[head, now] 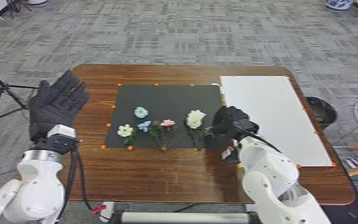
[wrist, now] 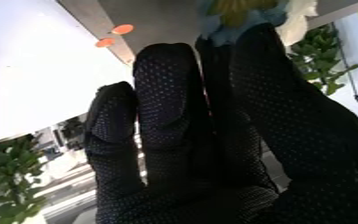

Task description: Arrange flowers

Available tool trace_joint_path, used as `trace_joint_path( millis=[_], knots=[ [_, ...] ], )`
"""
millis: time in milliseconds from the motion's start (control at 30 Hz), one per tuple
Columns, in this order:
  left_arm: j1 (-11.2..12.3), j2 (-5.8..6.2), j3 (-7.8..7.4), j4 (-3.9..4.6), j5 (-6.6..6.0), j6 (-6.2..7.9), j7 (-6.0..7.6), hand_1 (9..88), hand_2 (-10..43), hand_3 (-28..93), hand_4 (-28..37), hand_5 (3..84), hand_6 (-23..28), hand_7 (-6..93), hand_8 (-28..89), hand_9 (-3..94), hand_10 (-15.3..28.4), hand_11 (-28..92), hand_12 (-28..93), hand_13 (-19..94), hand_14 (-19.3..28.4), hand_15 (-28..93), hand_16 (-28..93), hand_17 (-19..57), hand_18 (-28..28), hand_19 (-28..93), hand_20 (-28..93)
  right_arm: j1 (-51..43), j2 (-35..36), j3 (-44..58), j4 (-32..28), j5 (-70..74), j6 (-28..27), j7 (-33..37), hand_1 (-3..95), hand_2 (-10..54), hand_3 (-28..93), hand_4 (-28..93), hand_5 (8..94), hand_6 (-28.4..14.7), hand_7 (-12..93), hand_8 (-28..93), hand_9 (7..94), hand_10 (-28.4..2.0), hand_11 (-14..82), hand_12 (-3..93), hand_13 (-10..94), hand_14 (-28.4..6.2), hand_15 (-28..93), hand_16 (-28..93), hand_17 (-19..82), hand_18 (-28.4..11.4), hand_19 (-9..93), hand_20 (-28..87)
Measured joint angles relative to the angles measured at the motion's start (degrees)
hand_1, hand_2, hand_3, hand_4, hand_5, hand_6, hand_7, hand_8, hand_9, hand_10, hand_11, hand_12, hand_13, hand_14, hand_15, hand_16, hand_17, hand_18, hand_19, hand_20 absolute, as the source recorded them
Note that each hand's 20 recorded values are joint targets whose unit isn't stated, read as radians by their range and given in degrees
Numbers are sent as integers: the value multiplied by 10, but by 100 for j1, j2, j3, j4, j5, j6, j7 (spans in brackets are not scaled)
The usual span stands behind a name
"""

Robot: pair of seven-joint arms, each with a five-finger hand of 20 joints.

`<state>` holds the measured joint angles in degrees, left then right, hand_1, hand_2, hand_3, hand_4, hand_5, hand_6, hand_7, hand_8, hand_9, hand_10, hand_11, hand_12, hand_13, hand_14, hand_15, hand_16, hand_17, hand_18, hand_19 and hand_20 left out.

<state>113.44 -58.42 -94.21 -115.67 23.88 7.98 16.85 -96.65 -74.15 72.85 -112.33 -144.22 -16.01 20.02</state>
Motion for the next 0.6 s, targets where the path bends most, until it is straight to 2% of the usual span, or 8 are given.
trace_joint_path(
  millis=[167, 300, 467, 533, 600],
  knots=[
    [0, -11, 0, -2, 0, 0, -3, 253, 138, 683, -283, 397, 81, 99, -84, 310, 134, 170, 90, 234, 141, 195, -24, -69, 142, 335, 80, 1, -1, 0, -19, 29, -87, 9, 475, -95, 742, -283, 641, -26, 199, -125, 605, -137, 125, 152, 665, -84, 607, 314, 392, -200, 837, 376],
    [10, -25, 0, -10, 0, -1, -11, 253, 137, 684, -283, 399, 81, 99, -84, 310, 134, 169, 90, 233, 141, 195, -23, -69, 142, 334, 79, -6, -2, 48, -84, 166, -129, 56, 446, -95, 749, -283, 635, -28, 187, -117, 598, -141, 121, 153, 658, -93, 633, 252, 390, -202, 840, 376],
    [16, -33, 0, -10, 0, -3, -20, 254, 137, 681, -283, 399, 81, 98, -84, 309, 134, 167, 88, 234, 137, 186, -27, -69, 142, 333, 79, -121, -40, 300, -355, 477, -122, 121, 387, -95, 730, -278, 626, -36, 179, -116, 593, -149, 119, 154, 642, -96, 596, 241, 378, -201, 834, 377],
    [9, -33, 2, -4, 2, -5, -25, 255, 138, 677, -283, 400, 80, 95, -86, 310, 131, 162, 85, 231, 130, 176, -31, -68, 142, 331, 78, -164, -75, 440, -474, 648, -37, 155, 349, -95, 723, -240, 613, -42, 171, -111, 584, -154, 117, 155, 613, -109, 564, 234, 364, -196, 809, 366],
    [-1, -34, 2, 4, 4, -8, -34, 255, 138, 674, -283, 400, 78, 90, -86, 308, 130, 154, 80, 229, 126, 165, -33, -67, 141, 328, 76, -190, -123, 595, -509, 892, 246, 139, 289, -25, 730, -228, 584, -53, 159, -108, 561, -164, 113, 154, 554, -131, 500, 208, 324, -192, 729, 330]
  ],
)
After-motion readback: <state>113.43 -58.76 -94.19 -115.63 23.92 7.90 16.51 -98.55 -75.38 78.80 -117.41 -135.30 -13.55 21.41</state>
